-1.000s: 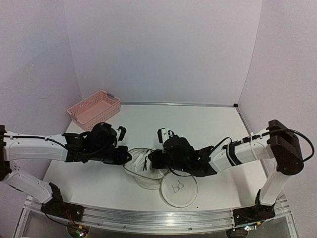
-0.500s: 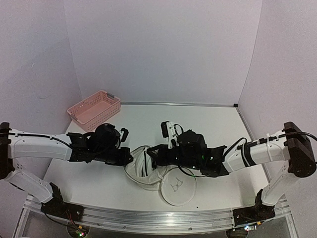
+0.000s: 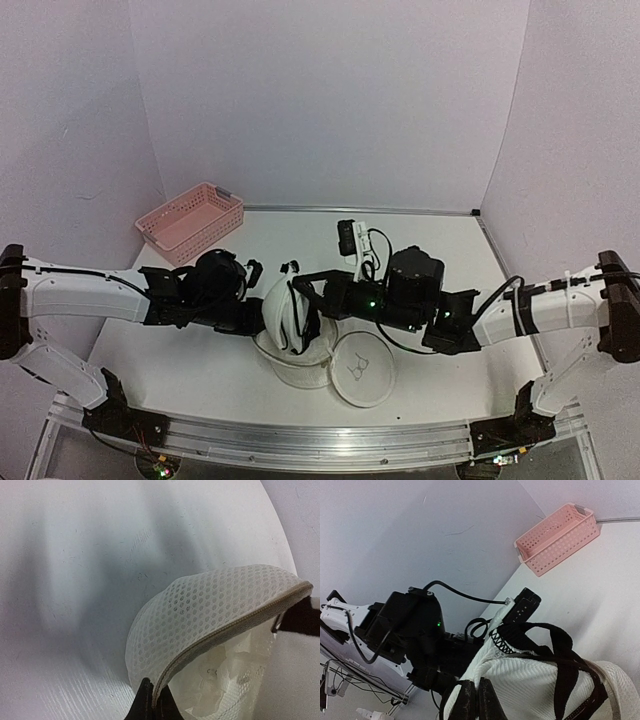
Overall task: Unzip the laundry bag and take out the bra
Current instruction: Pick up the bra from the laundry bag.
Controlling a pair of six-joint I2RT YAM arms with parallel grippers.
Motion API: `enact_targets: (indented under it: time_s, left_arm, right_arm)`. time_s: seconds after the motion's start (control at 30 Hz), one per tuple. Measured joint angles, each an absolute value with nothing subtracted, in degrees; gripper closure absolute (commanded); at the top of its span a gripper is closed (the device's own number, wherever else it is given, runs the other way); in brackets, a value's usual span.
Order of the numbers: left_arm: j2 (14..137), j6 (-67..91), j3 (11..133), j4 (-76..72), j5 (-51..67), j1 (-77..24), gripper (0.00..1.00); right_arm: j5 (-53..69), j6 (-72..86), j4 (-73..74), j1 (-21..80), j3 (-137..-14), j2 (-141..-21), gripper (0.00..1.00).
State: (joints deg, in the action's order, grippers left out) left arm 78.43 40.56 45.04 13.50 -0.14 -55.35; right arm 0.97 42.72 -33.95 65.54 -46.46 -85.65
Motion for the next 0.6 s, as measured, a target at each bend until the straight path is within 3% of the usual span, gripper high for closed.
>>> enact_targets:
  time_s: [0.2,0.6]
  left_arm:
    - [78.4,40.6,45.0,13.5,-0.2,-55.4,0.9]
    - [78.4,40.4,47.2,14.0,-0.2,-55.4,0.52]
  right_arm:
    - [1.5,43.2,-35.6,65.5,-45.1,-83.4,1.0]
    - [-0.1,41.0,-35.1,65.5,-43.5,-76.4,1.0]
